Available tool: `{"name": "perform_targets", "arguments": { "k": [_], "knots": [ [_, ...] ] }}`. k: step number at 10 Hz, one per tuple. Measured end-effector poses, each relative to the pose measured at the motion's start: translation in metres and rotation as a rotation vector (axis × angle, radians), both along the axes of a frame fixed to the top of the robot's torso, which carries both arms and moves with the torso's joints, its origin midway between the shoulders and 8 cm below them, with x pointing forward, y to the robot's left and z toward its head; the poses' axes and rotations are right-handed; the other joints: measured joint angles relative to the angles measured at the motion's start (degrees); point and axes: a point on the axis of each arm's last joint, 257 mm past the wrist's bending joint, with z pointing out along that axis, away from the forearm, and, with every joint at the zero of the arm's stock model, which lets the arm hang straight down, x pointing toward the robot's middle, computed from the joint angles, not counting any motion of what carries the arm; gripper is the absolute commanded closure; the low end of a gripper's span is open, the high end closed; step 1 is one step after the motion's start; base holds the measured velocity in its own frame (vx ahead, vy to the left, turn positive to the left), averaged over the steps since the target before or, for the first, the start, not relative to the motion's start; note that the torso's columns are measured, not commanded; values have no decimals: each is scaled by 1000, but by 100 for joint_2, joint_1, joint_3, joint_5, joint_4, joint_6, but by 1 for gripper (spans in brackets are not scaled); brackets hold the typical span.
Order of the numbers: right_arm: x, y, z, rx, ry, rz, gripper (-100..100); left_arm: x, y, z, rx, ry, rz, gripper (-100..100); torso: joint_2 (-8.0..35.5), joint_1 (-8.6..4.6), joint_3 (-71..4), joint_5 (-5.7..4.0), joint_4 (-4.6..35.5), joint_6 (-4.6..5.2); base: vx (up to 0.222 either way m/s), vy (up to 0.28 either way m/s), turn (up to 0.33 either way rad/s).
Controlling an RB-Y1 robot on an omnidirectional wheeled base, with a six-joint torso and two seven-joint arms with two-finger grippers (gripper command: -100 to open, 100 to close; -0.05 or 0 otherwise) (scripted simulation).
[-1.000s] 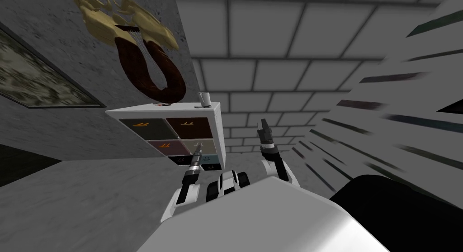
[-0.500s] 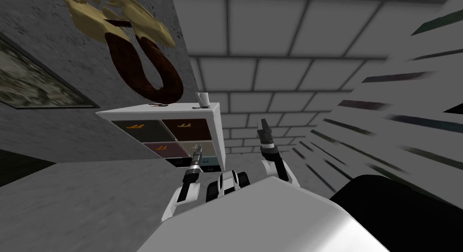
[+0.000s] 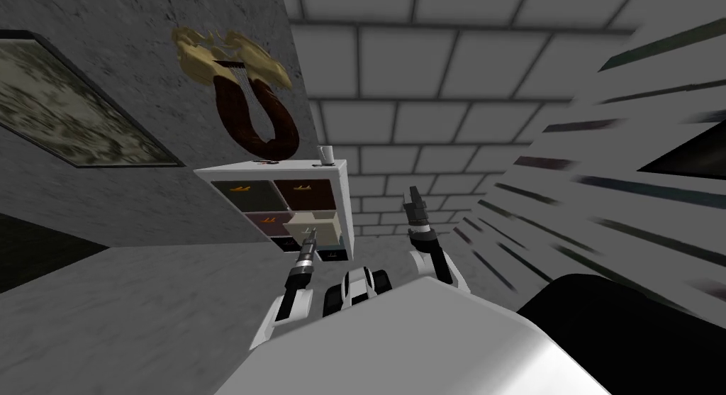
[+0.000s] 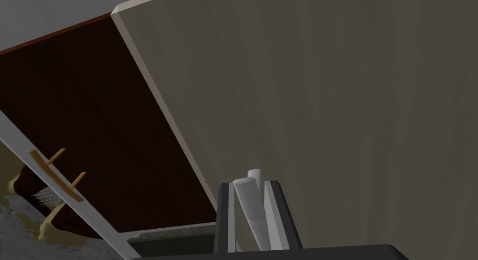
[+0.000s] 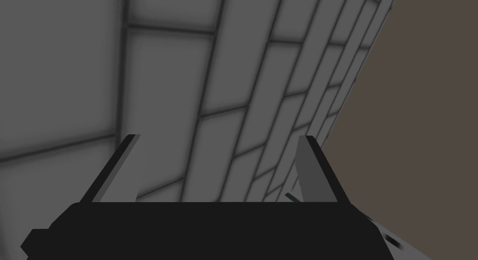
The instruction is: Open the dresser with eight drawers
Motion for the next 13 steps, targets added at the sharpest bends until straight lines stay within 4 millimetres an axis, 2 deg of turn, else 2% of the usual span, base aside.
{"name": "perform_targets", "arguments": {
  "k": [2, 3, 9, 12, 13],
  "knots": [
    [0, 0, 0, 0, 0, 0, 0, -3, -1, 2, -1, -3, -5, 100, 32, 10, 18, 8, -7, -2, -192, 38, 21],
    [0, 0, 0, 0, 0, 0, 0, -5, -1, 3, -1, -4, -7, -100, 46, 13, 28, 11, -8, -2, -119, 13, -7],
    [0, 0, 0, 0, 0, 0, 0, 8, 2, 39, 2, -6, -3, -100, 43, 9, 25, 7, 2, 2, -2, -6, -10],
    [0, 0, 0, 0, 0, 0, 0, 12, 4, 49, 1, 10, 1, -100, 61, -3, 33, -8, 28, -4, -20, -3, -9],
    [0, 0, 0, 0, 0, 0, 0, 12, 4, 47, 1, 15, 2, 0, 56, -4, 32, -5, 20, -2, 0, 0, 0]
  ]
}}
